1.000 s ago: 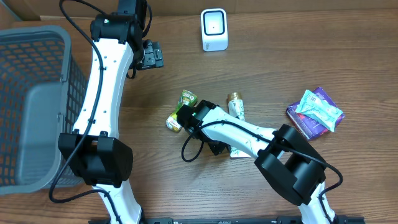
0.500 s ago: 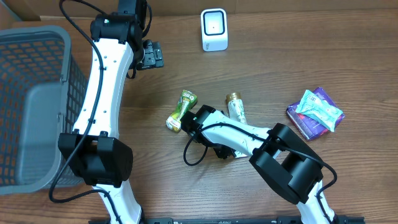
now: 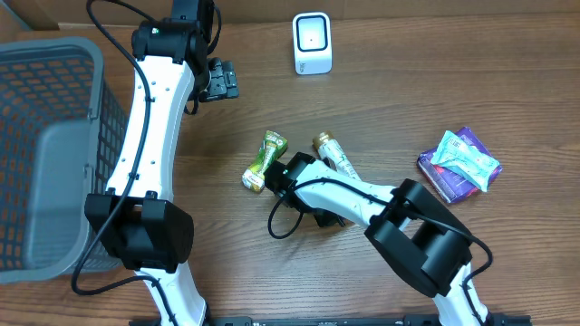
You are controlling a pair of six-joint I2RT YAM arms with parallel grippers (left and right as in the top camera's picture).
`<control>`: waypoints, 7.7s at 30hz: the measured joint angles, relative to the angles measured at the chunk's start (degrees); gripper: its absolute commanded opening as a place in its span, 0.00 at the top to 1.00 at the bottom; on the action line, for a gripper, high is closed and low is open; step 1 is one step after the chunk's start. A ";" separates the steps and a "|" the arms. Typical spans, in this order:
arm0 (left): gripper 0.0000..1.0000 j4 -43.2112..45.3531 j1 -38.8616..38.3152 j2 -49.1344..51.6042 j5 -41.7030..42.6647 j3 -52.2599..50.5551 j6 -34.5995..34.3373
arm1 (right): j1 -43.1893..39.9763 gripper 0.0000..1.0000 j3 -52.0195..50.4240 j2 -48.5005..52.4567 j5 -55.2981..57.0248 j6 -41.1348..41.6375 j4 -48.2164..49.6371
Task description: Scan the item barcode
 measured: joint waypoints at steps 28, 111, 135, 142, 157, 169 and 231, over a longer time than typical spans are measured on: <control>0.01 0.00 0.00 0.00 -0.02 -0.02 0.00 | -31.21 0.61 -15.85 -15.56 -51.32 -10.27 11.72; 0.00 -0.02 0.00 0.00 0.00 -0.02 0.00 | -43.06 0.08 -7.78 -26.47 -49.22 -21.35 8.33; 0.01 0.00 0.00 0.00 -0.02 -0.02 0.00 | -43.08 0.54 -28.81 -17.05 -64.06 -21.29 33.64; 0.00 0.00 0.00 0.00 0.00 -0.02 0.00 | -43.08 0.96 -30.73 -17.03 -66.05 -18.56 38.97; 0.01 0.00 0.00 0.00 -0.02 0.00 0.00 | -43.12 0.96 -19.78 -16.98 -78.29 -25.55 21.05; 0.01 -0.02 0.00 0.00 0.00 0.00 0.00 | -43.12 0.96 12.39 -18.88 -89.37 -35.34 3.80; 0.00 0.00 0.00 0.00 -0.02 0.00 0.00 | -23.23 0.96 38.27 15.98 10.32 -63.87 40.02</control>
